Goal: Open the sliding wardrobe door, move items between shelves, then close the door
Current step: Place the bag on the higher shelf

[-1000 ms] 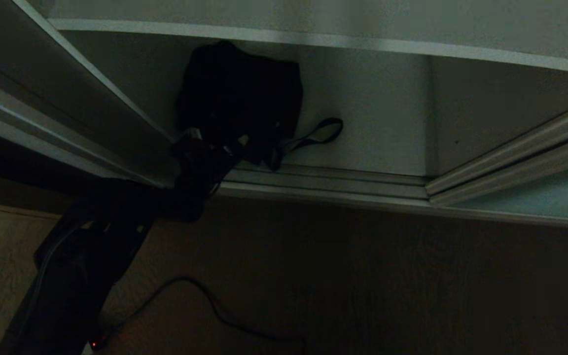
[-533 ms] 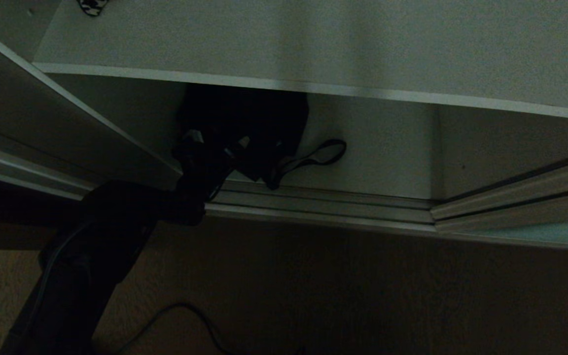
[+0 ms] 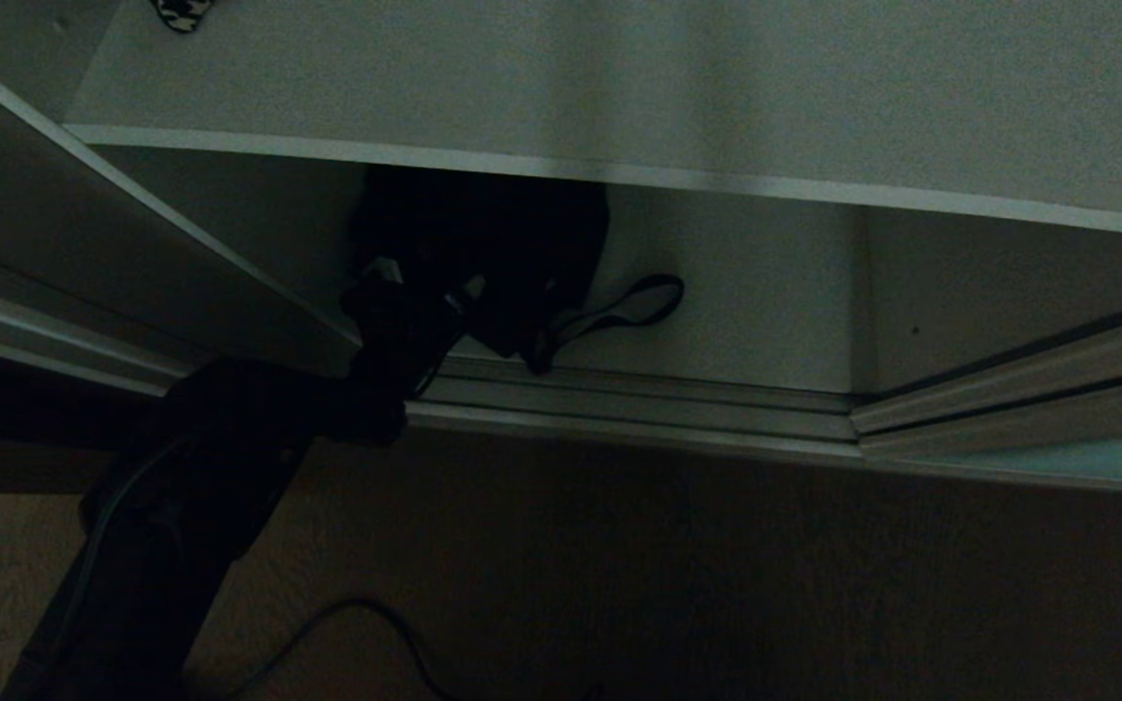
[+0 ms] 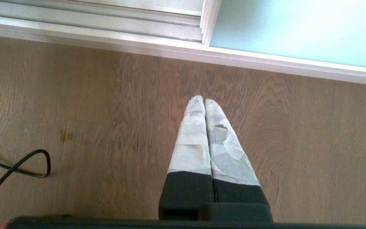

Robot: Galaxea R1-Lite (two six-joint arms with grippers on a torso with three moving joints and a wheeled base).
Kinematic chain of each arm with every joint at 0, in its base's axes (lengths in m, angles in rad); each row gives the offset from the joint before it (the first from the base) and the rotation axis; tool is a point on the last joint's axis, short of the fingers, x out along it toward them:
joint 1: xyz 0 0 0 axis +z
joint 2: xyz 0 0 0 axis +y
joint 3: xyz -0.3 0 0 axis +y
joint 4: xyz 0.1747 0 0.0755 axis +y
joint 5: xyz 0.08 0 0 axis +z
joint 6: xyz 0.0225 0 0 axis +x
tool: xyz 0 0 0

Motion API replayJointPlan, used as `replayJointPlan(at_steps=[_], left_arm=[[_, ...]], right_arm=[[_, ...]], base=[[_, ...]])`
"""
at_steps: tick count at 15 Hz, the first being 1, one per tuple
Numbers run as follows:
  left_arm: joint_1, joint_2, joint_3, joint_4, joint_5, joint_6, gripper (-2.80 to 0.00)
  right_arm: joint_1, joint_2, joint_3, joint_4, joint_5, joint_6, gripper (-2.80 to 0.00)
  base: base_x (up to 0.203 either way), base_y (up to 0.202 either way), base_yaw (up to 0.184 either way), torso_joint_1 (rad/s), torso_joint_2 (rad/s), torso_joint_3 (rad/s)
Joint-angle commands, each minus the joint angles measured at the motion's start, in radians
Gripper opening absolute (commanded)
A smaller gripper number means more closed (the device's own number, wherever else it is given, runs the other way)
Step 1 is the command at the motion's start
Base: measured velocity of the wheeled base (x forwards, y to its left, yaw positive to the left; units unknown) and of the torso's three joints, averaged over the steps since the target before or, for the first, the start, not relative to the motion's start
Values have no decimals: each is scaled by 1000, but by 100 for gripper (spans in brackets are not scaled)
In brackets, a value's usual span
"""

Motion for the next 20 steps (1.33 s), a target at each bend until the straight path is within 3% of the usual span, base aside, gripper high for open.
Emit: replayJointPlan(at_steps=[1, 10, 13, 15, 18, 19, 20], left_arm=[[0, 2, 0, -6, 0, -5, -280], [-41, -34, 2, 9, 8, -3, -280], [-78, -65, 13, 24, 89, 1, -280], [-88, -95, 28, 93, 106, 3, -280], [-90, -152, 27, 293, 103, 27, -280], [-90, -158, 24, 362, 82, 68, -280], [-90, -159, 26, 425, 17, 121, -280]], right_arm=[[0, -3, 2, -1, 0, 0, -280], [0, -3, 0, 0, 0, 0, -280], [0, -3, 1, 0, 0, 0, -280], [0, -3, 0, 0, 0, 0, -280], [0, -3, 2, 0, 0, 0, -280], [0, -3, 1, -1, 0, -1, -280], [0, -3, 2, 1, 0, 0, -280]], base=[[0, 0, 0, 0, 0, 0], [0, 0, 0, 0, 0, 0], [0, 0, 0, 0, 0, 0], [0, 0, 0, 0, 0, 0], [0, 0, 0, 0, 0, 0], [0, 0, 0, 0, 0, 0], [0, 0, 0, 0, 0, 0]])
